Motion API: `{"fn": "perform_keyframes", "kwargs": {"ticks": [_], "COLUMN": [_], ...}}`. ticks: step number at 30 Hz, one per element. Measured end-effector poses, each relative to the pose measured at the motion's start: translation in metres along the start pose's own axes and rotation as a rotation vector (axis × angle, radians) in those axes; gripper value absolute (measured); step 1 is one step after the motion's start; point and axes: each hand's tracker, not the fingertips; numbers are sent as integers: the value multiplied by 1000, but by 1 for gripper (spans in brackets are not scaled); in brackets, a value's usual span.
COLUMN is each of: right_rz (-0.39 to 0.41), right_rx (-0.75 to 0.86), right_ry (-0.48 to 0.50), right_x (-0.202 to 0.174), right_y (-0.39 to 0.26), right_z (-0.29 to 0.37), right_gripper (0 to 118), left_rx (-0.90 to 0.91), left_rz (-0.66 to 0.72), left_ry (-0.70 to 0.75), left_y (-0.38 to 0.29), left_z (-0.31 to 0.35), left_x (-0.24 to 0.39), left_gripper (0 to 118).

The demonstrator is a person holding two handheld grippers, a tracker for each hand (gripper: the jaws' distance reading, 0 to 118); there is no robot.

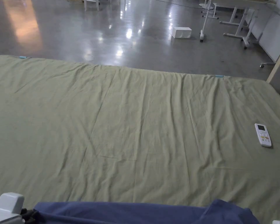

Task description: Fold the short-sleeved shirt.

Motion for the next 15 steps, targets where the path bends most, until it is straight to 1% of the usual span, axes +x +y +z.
{"fn": "perform_keyframes", "kwargs": {"ticks": [4, 6, 9, 10, 12, 13, 14, 15], "right_rz": [7, 28, 42, 48, 71, 78, 88, 107], "right_rx": [-33, -40, -38, -31, -25, -23, -27, -34], "right_ry": [-9, -25, -38, -46, -63, -73, -91, -145], "right_x": [-4, -9, -15, -16, -20, -21, -21, -22], "right_y": [-8, -9, -12, -13, -12, -11, -10, -6], "right_z": [-19, -26, -36, -38, -38, -35, -30, -23], "right_gripper": [1, 1, 2, 4, 9, 18, 42, 67], "left_rx": [-58, -76, -64, -63, -59, -58, -56, -54], "left_rz": [-32, -47, -61, -61, -62, -59, -50, -30], "left_ry": [18, 24, 46, 48, 53, 55, 63, 81], "left_y": [-10, -13, -14, -13, -12, -10, -7, -6], "left_z": [-22, -31, -34, -35, -30, -29, -26, -22], "left_x": [3, 7, 13, 13, 14, 12, 11, 11], "left_gripper": [6, 6, 7, 7, 14, 21, 40, 56]}}
